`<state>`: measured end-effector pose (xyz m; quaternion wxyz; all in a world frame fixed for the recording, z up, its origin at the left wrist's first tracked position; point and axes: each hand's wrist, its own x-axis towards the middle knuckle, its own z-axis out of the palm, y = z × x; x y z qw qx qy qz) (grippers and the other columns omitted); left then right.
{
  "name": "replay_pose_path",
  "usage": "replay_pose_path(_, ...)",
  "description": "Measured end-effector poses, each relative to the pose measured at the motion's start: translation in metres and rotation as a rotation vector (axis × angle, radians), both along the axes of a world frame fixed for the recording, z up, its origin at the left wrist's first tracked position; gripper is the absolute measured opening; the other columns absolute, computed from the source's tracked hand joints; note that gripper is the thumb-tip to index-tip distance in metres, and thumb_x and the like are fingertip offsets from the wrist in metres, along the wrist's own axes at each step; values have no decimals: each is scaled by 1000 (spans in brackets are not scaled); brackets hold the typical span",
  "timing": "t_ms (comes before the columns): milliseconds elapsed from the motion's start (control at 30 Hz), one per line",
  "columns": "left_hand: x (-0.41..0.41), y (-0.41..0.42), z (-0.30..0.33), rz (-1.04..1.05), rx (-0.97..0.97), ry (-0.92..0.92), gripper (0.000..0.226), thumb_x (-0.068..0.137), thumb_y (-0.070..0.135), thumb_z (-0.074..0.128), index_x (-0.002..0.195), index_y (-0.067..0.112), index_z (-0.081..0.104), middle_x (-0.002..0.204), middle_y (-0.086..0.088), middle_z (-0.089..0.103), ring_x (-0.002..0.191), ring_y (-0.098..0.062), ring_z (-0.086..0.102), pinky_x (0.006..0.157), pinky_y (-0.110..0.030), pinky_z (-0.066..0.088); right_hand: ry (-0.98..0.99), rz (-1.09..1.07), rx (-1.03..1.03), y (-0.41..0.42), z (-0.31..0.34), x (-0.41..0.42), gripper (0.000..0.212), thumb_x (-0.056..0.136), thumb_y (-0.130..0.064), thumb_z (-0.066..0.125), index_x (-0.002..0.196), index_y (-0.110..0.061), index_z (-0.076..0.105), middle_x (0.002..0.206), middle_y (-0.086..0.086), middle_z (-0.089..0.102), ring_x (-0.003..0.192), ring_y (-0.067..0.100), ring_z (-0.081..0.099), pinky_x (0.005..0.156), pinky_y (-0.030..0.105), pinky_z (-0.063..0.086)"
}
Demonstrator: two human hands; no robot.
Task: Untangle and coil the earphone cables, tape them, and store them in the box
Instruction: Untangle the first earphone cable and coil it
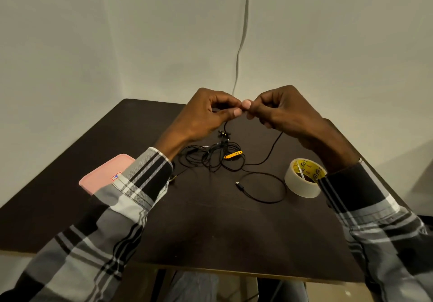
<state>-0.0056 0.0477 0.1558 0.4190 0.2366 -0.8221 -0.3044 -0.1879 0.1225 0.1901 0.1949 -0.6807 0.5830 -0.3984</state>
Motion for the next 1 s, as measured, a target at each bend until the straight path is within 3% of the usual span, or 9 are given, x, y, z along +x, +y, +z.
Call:
replay_pose_path(100, 7, -11, -3, 154, -30, 39, 10, 92, 15, 66, 96, 21, 72, 93, 12, 71, 92, -1, 66, 84, -18, 51, -26, -28, 14, 5, 2, -11, 39, 91, -41, 68, 79, -4, 74, 46, -9, 54, 44, 1, 44, 45, 11, 34)
replay_pose_path(233, 26, -29, -7, 436, 107, 300, 9, 92, 11, 65, 97, 13, 73, 95, -2, 72, 82, -2, 64, 75, -10, 50, -76, -76, -21, 19, 10, -34, 39, 86, -45, 69, 79, -7, 74, 54, 0, 54, 49, 6, 44, 48, 17, 35)
replay_pose_path(333, 36, -37, -14, 551, 181, 309, 12, 92, 12, 65, 100, 11, 73, 99, -6, 73, 82, 0, 63, 70, -6, 49, -139, -117, -89, 24, 16, -48, 37, 85, -46, 70, 79, -10, 74, 53, -2, 52, 49, 7, 43, 48, 18, 36)
replay_pose_path(400, 33, -34, -17, 529, 227, 241, 15, 94, 12, 62, 104, 11, 73, 104, -3, 73, 90, -1, 64, 73, -4, 48, -164, -118, -110, 23, 17, -49, 36, 86, -44, 70, 80, -9, 74, 52, -3, 50, 49, 8, 41, 49, 20, 35)
replay_pose_path(500, 18, -18, -15, 352, 189, 183, 20, 97, 21, 59, 111, 13, 72, 110, 2, 72, 104, -1, 64, 89, -12, 49, -168, -77, -79, 18, 15, -34, 30, 87, -37, 72, 78, -9, 75, 54, 1, 51, 48, 7, 40, 46, 15, 34)
replay_pose_path(667, -13, 14, -4, -8, 55, 127, 21, 93, 19, 65, 111, 11, 72, 98, -1, 76, 98, -5, 70, 89, -18, 52, -126, -32, -28, 4, 10, -11, 30, 88, -35, 73, 78, -7, 75, 51, -2, 53, 46, 5, 42, 45, 15, 32)
replay_pose_path(767, -16, 11, -5, 35, -24, 171, 17, 91, 14, 68, 107, 13, 73, 84, 3, 74, 86, -5, 70, 82, -18, 53, -142, -16, -19, 3, 7, -9, 30, 88, -37, 73, 78, -9, 75, 51, -4, 54, 48, 6, 43, 46, 15, 32)
replay_pose_path(900, -2, -3, -9, 188, 40, 358, 13, 89, 13, 69, 102, 13, 73, 80, 9, 73, 76, -9, 71, 81, -37, 59, -158, -48, -18, 10, 3, -22, 31, 88, -37, 72, 79, -8, 75, 51, -4, 52, 49, 7, 42, 49, 19, 32)
replay_pose_path(1000, 16, -17, -12, 379, 187, 472, 13, 91, 13, 68, 102, 10, 73, 77, 3, 72, 73, -6, 69, 81, -28, 58, -184, -99, -26, 16, 1, -38, 33, 87, -39, 71, 80, -7, 75, 50, -4, 51, 49, 7, 41, 49, 20, 33)
